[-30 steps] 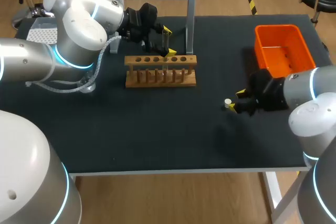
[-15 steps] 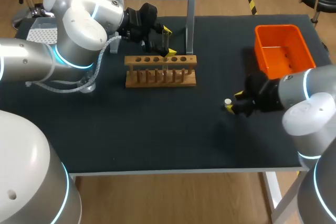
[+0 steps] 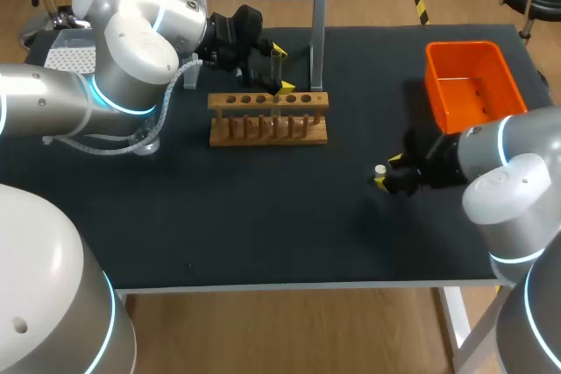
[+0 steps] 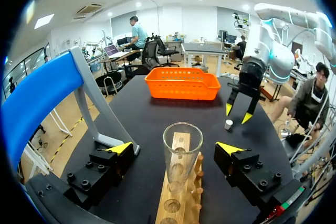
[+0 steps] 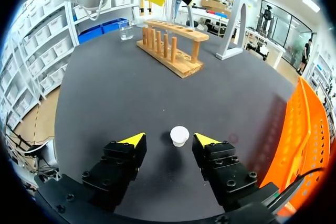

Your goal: Invert the test tube, pick up the pipette, mount the tip to pipette, aspirate from beaker and dispense into the tube, eject the tip, return the pipette, and cap with the stopper.

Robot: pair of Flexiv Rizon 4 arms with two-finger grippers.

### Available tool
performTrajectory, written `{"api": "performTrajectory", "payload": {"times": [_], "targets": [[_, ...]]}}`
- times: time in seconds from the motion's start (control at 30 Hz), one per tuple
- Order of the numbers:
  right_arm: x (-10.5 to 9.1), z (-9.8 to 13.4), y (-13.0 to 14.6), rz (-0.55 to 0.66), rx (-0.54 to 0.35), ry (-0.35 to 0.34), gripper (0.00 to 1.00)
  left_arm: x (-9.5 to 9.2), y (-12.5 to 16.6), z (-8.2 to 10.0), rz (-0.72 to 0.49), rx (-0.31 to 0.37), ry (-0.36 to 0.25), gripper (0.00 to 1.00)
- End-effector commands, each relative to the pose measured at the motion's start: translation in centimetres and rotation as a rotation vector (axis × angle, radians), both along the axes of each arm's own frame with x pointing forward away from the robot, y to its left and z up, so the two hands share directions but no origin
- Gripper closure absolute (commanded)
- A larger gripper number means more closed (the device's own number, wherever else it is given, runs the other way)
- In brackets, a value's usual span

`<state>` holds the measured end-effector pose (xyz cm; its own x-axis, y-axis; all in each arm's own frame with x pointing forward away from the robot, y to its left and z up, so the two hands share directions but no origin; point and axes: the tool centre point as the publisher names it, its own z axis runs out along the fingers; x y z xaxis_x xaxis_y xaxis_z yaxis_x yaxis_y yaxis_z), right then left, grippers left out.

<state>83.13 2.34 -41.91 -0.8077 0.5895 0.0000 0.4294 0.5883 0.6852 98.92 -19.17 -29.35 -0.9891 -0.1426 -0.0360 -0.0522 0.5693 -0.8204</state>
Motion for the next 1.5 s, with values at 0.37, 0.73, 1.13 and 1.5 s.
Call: {"api": "performTrajectory", "payload": {"times": [0.37,0.73,1.13,1.5], "targets": [[0.7,-0.6,0.5,-0.015,-0.007,-0.003,0.47,0.0,0.0,0.1,-0.001,0.003,0.002,0.00],[1.3,-0.6,0.7,-0.029,0.003,-0.018,0.47,0.0,0.0,0.1,-0.001,0.003,0.002,0.00],[1.5,-0.9,0.9,-0.034,0.001,-0.019,0.49,0.0,0.0,0.1,-0.001,0.003,0.002,0.00],[1.5,-1.1,1.1,-0.033,0.000,-0.017,0.54,0.0,0.0,0.1,-0.001,0.003,0.002,0.00]]}}
